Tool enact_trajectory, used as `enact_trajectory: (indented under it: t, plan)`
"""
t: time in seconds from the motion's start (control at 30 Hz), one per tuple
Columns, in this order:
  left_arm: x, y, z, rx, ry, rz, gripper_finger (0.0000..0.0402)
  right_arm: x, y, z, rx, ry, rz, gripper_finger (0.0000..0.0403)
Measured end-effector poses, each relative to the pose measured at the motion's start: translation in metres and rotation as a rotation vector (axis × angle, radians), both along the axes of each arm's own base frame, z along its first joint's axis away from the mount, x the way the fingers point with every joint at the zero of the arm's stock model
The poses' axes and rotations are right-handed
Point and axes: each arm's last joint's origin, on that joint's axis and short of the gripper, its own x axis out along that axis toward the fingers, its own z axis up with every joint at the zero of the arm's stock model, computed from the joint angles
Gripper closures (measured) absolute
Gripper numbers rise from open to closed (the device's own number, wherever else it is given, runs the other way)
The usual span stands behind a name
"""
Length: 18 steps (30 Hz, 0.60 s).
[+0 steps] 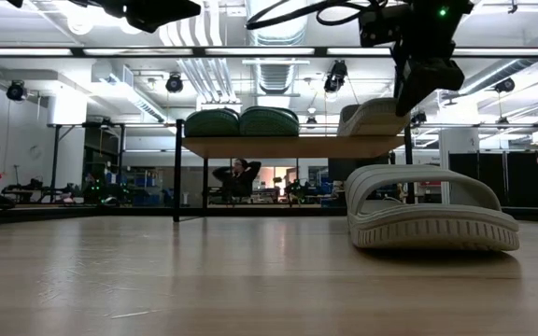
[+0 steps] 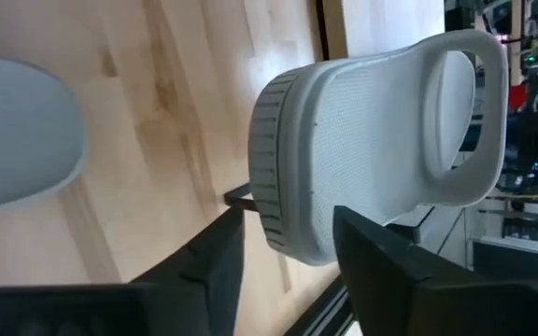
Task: Pick and place slides into the shelf
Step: Put the left gray slide on the shelf, then put the gray slide on the shelf next to the other gray slide
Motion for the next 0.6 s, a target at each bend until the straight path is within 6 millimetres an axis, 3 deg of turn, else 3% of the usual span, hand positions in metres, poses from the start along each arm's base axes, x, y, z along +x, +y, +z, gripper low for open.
enact_trajectory:
  t: [0.2,0.6]
  plan:
    - [0.000,0.000,0.000,0.000,0.000,-0.001,0.0094,0.004,0.003,0.010,0.092,-0.016,-0.006,0.0225]
    - [0.000,0.000,0.000,0.000,-0.001,-0.001,0.0094,0.001,0.007,0.062,0.184,-0.097,0.004,0.0219]
